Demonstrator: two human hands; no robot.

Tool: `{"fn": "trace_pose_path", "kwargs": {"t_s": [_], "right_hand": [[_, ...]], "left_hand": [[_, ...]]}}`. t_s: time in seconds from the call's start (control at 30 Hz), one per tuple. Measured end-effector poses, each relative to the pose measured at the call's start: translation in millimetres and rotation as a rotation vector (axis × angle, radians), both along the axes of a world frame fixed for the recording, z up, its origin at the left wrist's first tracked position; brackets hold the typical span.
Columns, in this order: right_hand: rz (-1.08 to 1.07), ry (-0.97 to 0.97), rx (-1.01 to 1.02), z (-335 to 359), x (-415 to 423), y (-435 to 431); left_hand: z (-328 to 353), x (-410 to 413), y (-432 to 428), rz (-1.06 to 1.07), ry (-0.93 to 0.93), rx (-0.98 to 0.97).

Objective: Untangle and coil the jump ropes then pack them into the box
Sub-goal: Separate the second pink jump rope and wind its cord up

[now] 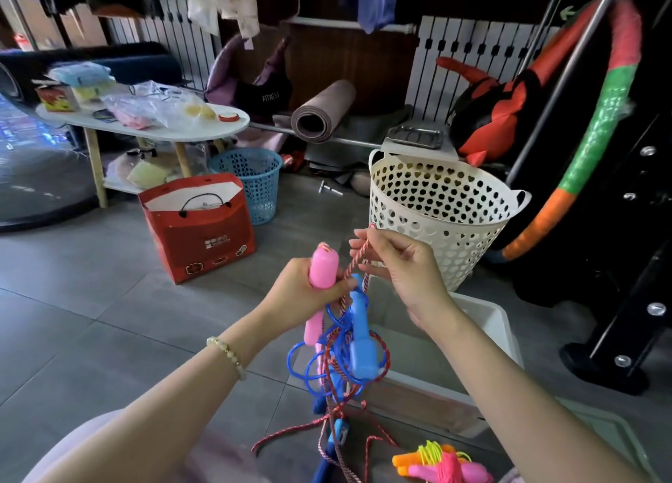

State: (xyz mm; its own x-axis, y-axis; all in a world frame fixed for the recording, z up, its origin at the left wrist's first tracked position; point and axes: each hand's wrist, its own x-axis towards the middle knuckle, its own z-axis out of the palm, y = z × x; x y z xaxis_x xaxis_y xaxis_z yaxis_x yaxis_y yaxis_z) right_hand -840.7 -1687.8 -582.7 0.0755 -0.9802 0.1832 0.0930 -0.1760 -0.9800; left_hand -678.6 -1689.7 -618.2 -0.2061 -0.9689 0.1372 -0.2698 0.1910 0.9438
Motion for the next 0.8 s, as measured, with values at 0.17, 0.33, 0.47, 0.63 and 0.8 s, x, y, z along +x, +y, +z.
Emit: {"fn": "trace_pose_path", "kwargs": {"t_s": [0.17, 0.33, 0.47, 0.63, 0.8], "right_hand": [[0.24, 0.29, 0.127, -18.4, -0.3, 3.4], [0.333, 0.61, 0.041, -23.8, -3.1, 8.4], [0.447, 0.757, -0.014, -41.1, -2.8, 11.5], [0.354, 0.872, 0.056, -53.0, -5.7, 4.7], [0.512, 1.006, 0.155, -54.9, -12.4, 7.6]], "left_hand": [[11.8, 7.1, -6.9, 0.087, 0.318, 0.086], [18.9, 10.5, -6.1, 0.068, 0.401, 0.137], [22.3, 13.5, -8.4, 0.1, 0.361, 0.13], [24.9, 16.4, -7.5, 0.131, 0.274, 0.067], [37.0, 21.6, -8.6, 0.145, 0.291, 0.003]]}}
